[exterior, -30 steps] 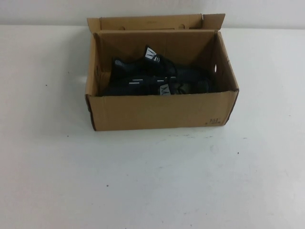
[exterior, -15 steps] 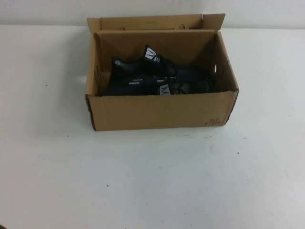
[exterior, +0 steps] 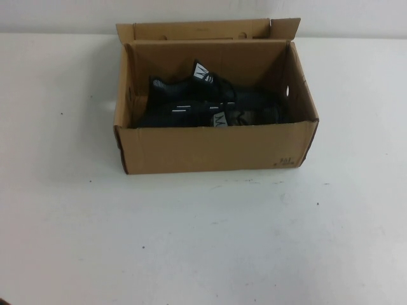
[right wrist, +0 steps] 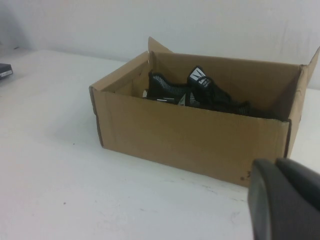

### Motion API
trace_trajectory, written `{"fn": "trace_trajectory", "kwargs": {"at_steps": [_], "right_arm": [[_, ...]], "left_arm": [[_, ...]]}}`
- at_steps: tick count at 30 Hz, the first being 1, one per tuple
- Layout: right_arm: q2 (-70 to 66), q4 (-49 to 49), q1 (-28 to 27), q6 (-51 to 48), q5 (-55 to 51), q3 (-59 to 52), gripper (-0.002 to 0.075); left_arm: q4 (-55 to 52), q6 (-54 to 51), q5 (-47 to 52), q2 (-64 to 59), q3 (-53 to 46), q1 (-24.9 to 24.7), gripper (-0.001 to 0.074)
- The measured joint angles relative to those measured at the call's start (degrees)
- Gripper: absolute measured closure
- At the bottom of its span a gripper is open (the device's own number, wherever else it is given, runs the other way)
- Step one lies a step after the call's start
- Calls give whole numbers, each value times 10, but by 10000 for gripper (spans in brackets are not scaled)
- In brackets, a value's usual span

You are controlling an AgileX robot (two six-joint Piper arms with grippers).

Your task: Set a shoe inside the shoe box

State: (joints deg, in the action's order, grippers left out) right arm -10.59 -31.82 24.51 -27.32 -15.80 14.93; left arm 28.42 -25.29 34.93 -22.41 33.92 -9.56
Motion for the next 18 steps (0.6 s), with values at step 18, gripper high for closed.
{"fn": "trace_trajectory", "kwargs": {"at_steps": [18], "right_arm": [[0, -1, 0, 0, -53, 0, 743]], "left_arm": [[0, 0, 1, 11, 0, 0, 736]]}}
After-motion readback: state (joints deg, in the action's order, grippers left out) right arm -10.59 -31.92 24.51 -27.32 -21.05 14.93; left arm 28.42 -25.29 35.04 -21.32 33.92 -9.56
